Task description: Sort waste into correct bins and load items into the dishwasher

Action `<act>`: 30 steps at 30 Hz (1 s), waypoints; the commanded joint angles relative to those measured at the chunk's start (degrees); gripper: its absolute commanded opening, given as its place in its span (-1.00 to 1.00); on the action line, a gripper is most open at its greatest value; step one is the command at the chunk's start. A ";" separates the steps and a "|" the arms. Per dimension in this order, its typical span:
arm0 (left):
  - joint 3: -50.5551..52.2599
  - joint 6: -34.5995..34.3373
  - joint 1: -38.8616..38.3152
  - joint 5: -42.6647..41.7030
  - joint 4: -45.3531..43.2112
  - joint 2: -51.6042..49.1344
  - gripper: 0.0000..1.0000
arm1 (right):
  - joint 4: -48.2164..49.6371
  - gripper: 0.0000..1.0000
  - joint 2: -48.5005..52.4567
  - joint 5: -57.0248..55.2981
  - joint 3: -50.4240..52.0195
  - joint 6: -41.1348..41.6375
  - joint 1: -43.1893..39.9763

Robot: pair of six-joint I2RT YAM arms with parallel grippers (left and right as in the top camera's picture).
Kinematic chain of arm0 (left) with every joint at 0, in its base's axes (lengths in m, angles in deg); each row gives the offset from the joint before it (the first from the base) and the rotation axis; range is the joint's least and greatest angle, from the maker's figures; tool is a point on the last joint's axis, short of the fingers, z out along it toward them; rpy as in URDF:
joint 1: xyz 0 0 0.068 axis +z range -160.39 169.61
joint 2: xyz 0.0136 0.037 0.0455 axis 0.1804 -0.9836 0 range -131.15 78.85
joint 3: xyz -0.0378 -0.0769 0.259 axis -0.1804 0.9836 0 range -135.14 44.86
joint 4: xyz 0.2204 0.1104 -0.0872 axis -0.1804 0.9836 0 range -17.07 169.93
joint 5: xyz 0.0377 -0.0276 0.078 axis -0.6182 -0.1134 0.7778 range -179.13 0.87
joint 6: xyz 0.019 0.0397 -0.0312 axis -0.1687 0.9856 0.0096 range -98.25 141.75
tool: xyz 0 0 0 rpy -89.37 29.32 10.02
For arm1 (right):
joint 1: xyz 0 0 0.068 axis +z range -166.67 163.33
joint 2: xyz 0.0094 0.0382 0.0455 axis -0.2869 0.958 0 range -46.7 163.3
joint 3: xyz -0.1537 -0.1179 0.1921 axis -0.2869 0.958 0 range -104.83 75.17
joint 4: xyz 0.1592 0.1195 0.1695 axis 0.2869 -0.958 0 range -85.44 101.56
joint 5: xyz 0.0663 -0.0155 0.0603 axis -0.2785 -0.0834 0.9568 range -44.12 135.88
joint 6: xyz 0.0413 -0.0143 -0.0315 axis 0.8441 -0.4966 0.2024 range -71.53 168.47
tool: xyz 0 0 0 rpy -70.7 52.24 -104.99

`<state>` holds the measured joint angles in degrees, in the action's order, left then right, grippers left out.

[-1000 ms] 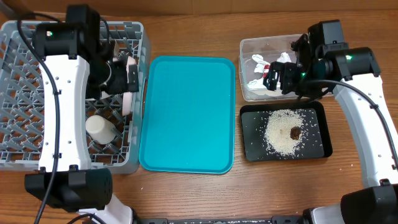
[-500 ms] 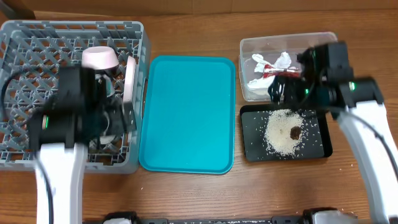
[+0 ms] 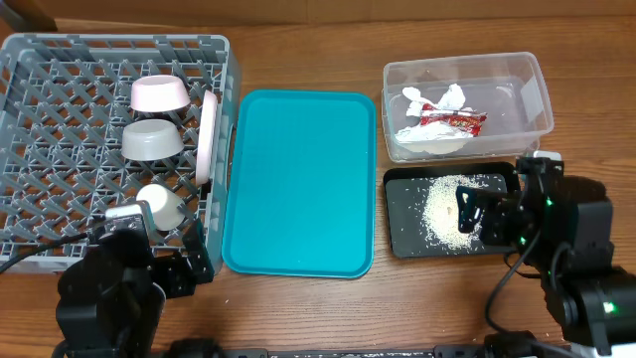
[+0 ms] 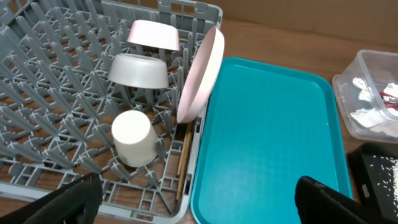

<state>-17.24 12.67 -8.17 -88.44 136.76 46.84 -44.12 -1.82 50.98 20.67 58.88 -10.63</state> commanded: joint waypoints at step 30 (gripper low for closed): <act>0.98 -0.35 -0.42 -0.26 9.66 0.57 1.00 | -0.76 1.00 0.39 -1.42 3.04 -0.42 -0.11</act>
<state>-16.61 12.67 -8.17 -88.44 146.29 46.97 -44.99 1.99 49.93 21.91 58.90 -10.65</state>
